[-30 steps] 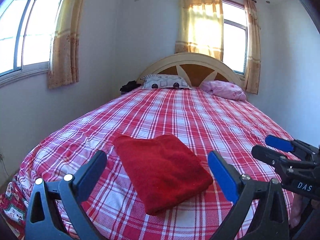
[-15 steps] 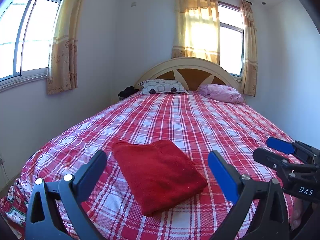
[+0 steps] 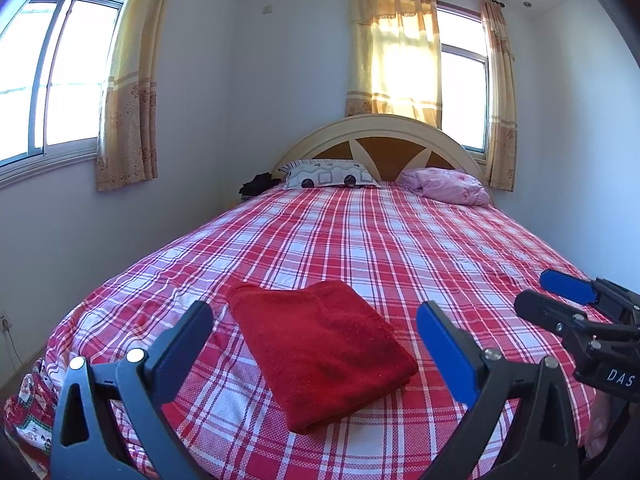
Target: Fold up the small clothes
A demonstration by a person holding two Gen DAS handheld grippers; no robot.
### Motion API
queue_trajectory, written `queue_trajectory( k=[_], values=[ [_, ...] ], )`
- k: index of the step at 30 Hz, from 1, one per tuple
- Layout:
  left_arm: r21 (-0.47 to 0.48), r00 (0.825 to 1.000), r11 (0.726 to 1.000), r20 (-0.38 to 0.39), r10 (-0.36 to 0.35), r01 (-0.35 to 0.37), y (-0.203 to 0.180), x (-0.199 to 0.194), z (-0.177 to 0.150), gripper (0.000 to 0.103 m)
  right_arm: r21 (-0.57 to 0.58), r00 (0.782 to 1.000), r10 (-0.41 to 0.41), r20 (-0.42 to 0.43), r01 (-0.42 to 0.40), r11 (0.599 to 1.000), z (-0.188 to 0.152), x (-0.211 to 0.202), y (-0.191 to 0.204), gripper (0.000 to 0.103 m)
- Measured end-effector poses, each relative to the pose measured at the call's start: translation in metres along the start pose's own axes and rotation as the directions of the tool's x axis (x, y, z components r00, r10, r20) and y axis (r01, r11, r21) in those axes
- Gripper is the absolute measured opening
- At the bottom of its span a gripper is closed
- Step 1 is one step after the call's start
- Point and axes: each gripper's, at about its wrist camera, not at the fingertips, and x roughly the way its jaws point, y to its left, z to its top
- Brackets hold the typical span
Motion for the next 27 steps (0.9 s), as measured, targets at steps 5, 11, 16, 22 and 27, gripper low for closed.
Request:
queue_trajectory(
  k=[5, 11, 16, 22, 27],
  values=[
    [0.003, 1.000, 1.000, 0.022, -0.001, 0.000, 0.003, -0.007, 0.007, 0.103, 0.001, 1.000, -0.001, 0.011, 0.001, 1.000, 0.001, -0.003, 0.000, 0.063],
    [-0.045, 0.999, 0.999, 0.045, 0.001, 0.001, 0.013, -0.014, 0.013, 0.103, -0.003, 1.000, 0.002, 0.015, -0.001, 1.000, 0.001, -0.004, 0.001, 0.063],
    [-0.047, 0.999, 0.999, 0.041, 0.021, -0.019, 0.016, -0.012, 0.014, 0.103, -0.010, 1.000, 0.005, 0.018, -0.005, 1.000, 0.000, -0.005, 0.001, 0.063],
    [-0.034, 0.999, 0.999, 0.039, 0.028, -0.027, 0.013, -0.009, 0.013, 0.103, -0.009, 1.000, 0.012, 0.025, -0.011, 1.000, 0.000, -0.006, 0.001, 0.063],
    [-0.006, 0.999, 0.999, 0.037, 0.038, -0.038, 0.009, -0.006, 0.009, 0.103, -0.010, 1.000, 0.012, 0.026, -0.012, 1.000, 0.000, -0.007, 0.001, 0.063]
  ],
)
